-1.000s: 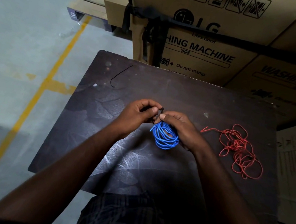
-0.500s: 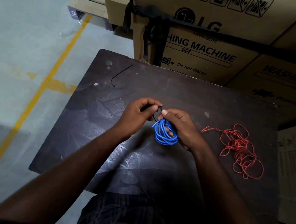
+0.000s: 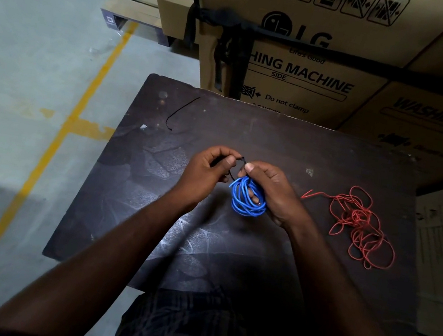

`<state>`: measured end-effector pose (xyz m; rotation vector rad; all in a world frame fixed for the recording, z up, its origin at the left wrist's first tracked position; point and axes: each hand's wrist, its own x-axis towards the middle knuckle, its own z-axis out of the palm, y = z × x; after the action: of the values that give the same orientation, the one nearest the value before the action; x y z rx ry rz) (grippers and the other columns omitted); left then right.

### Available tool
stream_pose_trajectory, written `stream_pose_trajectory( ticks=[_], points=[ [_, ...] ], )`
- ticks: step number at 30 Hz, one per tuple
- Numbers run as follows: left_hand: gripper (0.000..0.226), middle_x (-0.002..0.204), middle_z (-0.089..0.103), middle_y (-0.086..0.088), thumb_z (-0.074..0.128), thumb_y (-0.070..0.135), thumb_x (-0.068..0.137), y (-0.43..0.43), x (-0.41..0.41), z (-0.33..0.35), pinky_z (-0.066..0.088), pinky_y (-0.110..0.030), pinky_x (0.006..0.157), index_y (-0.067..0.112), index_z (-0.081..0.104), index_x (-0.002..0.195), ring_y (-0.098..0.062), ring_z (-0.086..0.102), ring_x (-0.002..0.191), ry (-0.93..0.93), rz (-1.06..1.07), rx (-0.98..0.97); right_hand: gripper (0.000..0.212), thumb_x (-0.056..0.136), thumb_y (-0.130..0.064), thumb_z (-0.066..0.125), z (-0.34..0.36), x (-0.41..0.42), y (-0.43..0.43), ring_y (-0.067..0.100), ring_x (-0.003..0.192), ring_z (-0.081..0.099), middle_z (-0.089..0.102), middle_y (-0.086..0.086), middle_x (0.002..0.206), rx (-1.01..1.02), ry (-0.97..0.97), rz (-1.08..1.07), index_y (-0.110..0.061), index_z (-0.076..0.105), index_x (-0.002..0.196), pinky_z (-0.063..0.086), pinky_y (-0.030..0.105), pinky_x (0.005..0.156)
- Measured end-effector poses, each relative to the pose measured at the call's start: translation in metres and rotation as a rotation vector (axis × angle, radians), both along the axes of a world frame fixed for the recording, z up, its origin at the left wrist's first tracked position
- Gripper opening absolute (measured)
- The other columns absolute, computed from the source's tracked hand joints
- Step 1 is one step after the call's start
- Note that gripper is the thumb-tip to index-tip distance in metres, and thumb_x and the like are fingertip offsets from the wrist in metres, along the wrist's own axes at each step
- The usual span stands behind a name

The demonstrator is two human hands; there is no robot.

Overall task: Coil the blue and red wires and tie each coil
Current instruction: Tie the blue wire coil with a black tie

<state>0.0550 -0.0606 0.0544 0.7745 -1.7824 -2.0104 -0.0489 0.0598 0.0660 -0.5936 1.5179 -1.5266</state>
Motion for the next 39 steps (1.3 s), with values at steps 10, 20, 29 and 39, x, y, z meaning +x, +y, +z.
stream_pose_trajectory(
  ticks=[10, 20, 29, 39],
  points=[
    [0.02, 0.085, 0.066, 0.013, 0.056, 0.008, 0.096, 0.0, 0.001, 0.003, 0.048, -0.019, 0.065, 0.025, 0.067, 0.092, -0.002, 0.055, 0.074, -0.011, -0.039, -0.038, 0.024, 0.089, -0.026, 0.053, -0.006, -0.002, 0.0, 0.015, 0.04, 0.036, 0.048, 0.01, 0.053, 0.023, -0.03, 0.041, -0.012, 0.065, 0.074, 0.027, 0.022, 0.04],
    [0.019, 0.074, 0.062, 0.003, 0.058, 0.0, 0.093, -0.005, 0.002, 0.004, 0.04, -0.017, 0.047, 0.017, 0.063, 0.093, -0.004, 0.054, 0.057, -0.029, -0.101, -0.123, 0.027, 0.088, -0.023, 0.052, -0.011, -0.001, -0.002, 0.009, 0.028, 0.03, 0.041, 0.007, 0.043, 0.015, -0.12, 0.012, -0.009, 0.061, 0.068, 0.015, 0.023, 0.037],
    [0.019, 0.077, 0.063, -0.002, 0.054, -0.002, 0.095, -0.002, 0.001, 0.001, 0.045, -0.019, 0.048, 0.015, 0.061, 0.093, -0.005, 0.055, 0.059, -0.027, -0.095, -0.048, 0.026, 0.087, -0.025, 0.053, -0.012, -0.001, -0.003, 0.01, 0.03, 0.03, 0.041, 0.007, 0.048, 0.013, -0.139, 0.022, -0.008, 0.059, 0.069, 0.014, 0.026, 0.039],
    [0.022, 0.071, 0.064, 0.002, 0.06, 0.002, 0.091, -0.006, 0.001, 0.002, 0.048, -0.026, 0.051, 0.024, 0.065, 0.088, -0.011, 0.058, 0.06, -0.067, -0.13, -0.258, 0.025, 0.088, -0.018, 0.05, -0.01, -0.005, 0.002, 0.008, 0.028, 0.029, 0.042, 0.001, 0.037, 0.104, -0.107, 0.055, -0.004, 0.057, 0.069, 0.017, 0.019, 0.036]
  ],
)
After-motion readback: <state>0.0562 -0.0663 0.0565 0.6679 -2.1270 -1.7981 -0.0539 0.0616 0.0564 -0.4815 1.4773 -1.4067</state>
